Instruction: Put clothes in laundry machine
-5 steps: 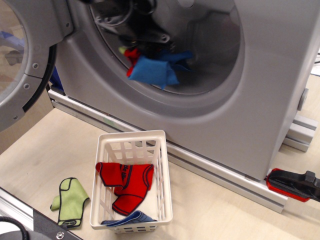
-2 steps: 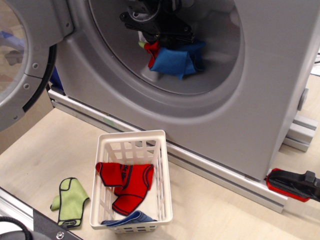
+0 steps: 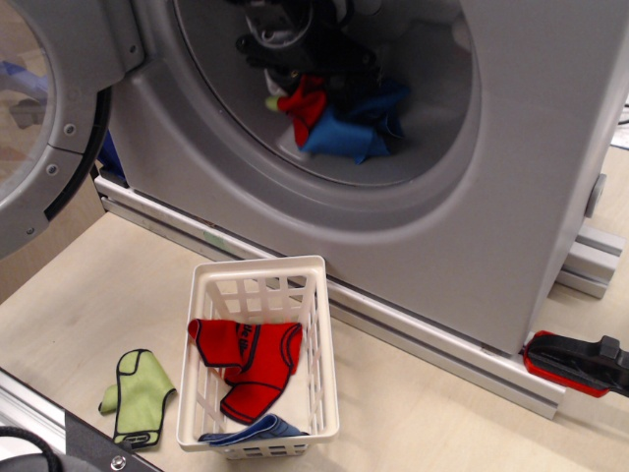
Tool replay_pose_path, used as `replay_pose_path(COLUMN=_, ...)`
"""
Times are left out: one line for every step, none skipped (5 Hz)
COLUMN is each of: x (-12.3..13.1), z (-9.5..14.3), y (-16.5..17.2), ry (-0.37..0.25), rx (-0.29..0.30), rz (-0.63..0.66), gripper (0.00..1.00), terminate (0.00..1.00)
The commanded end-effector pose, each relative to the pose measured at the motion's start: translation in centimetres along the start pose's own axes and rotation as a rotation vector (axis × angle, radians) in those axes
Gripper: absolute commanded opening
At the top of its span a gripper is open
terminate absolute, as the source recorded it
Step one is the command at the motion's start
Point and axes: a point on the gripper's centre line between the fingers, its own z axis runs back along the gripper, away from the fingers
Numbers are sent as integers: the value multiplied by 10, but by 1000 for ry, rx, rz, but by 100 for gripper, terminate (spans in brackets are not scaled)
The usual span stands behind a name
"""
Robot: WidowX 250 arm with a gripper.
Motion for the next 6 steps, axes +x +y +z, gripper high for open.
replay_pose_path(x=-16, z=49, y=10, ry=-74, rx=-45, rz=-21, gripper=100, terminate=0)
replay_pose_path(x=-33, z=73, y=12, ry=-64, rx=-83, rz=-52, gripper=100, terminate=0)
replay_pose_path(x=-41, z=93, y=12, ry=-20, rx=-57, rz=-94, gripper=100, terminate=0)
replay_pose_path(x=-42, z=111, y=13, ry=55, rx=-78, rz=-141, gripper=100, terminate=0)
replay_pose_path(x=-42, z=111, y=13, ry=55, rx=-78, rz=-141, gripper=100, terminate=0)
replay_pose_path(x=-42, z=111, y=13, ry=55, rx=-78, rz=-141, gripper=100, terminate=100)
